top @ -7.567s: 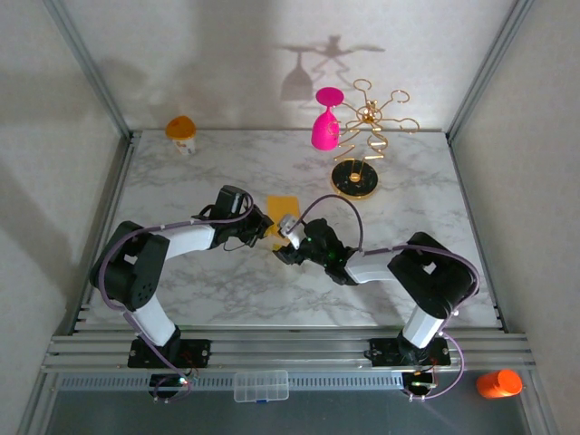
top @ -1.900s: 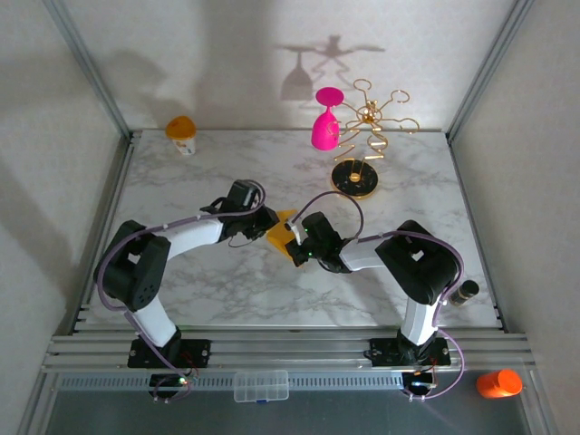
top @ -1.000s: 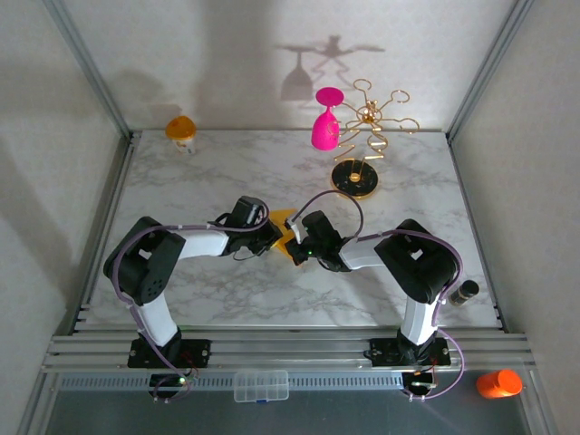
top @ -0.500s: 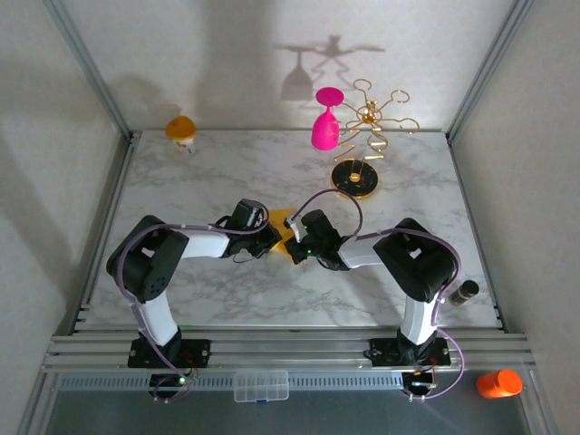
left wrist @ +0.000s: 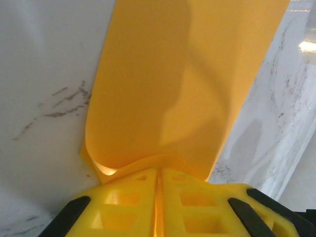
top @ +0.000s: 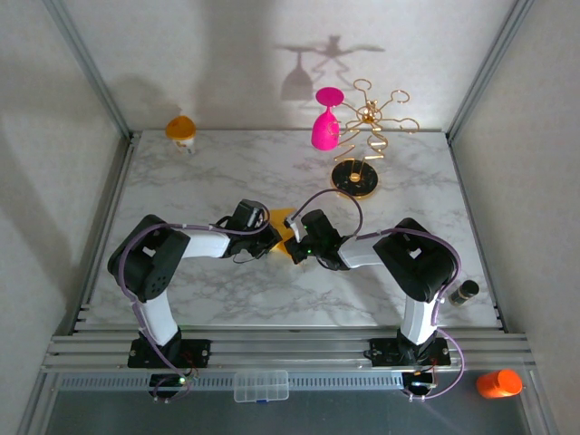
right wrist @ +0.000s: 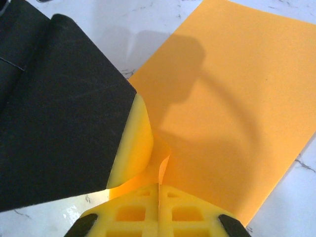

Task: Fold a paper plane with a square sheet of paper (pick it up from the middle)
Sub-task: Third fold the triangle at the center of the table.

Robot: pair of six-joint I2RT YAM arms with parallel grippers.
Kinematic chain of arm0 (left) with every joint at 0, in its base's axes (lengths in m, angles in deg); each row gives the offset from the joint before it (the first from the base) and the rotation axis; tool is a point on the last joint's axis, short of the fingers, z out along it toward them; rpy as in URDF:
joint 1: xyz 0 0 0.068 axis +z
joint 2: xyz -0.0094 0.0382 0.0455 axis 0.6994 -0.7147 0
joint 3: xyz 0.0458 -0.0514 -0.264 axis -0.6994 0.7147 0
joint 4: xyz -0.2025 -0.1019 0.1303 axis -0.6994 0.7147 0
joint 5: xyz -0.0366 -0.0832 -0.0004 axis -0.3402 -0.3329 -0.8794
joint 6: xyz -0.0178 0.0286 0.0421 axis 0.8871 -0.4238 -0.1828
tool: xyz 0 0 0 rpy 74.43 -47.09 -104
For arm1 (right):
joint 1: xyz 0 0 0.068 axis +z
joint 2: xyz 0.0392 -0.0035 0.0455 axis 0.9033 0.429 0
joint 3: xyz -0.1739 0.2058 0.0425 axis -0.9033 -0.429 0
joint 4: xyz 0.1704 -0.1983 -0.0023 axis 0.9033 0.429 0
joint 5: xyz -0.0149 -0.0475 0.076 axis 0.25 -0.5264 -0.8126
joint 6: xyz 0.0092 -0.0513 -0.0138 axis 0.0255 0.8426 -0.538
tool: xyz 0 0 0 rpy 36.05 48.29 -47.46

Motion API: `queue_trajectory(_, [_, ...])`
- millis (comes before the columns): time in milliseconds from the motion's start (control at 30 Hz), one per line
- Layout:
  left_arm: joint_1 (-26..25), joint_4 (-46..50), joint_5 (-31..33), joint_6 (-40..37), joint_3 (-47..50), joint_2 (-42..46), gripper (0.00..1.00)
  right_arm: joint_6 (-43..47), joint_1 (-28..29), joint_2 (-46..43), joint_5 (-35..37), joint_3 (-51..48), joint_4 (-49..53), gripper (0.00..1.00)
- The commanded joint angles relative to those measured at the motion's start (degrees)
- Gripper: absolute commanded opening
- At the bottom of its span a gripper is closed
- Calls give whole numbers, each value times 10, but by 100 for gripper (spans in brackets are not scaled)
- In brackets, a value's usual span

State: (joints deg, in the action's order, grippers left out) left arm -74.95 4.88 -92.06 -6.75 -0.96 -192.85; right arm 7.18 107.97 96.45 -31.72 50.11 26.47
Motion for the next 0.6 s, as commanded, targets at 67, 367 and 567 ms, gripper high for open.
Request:
queue_trajectory(67, [-4, 60, 34, -17, -8, -21, 11, -21, -9, -2, -7, 11, 63, 13])
queue_trajectory(367, [-3, 76, 38, -11, -10, -34, 10, -54, -29, -61, -37, 31, 85, 33])
queue_trajectory(567, [-3, 83, 39, -11, -13, -37, 10, -97, -33, -108, -47, 29, 116, 40])
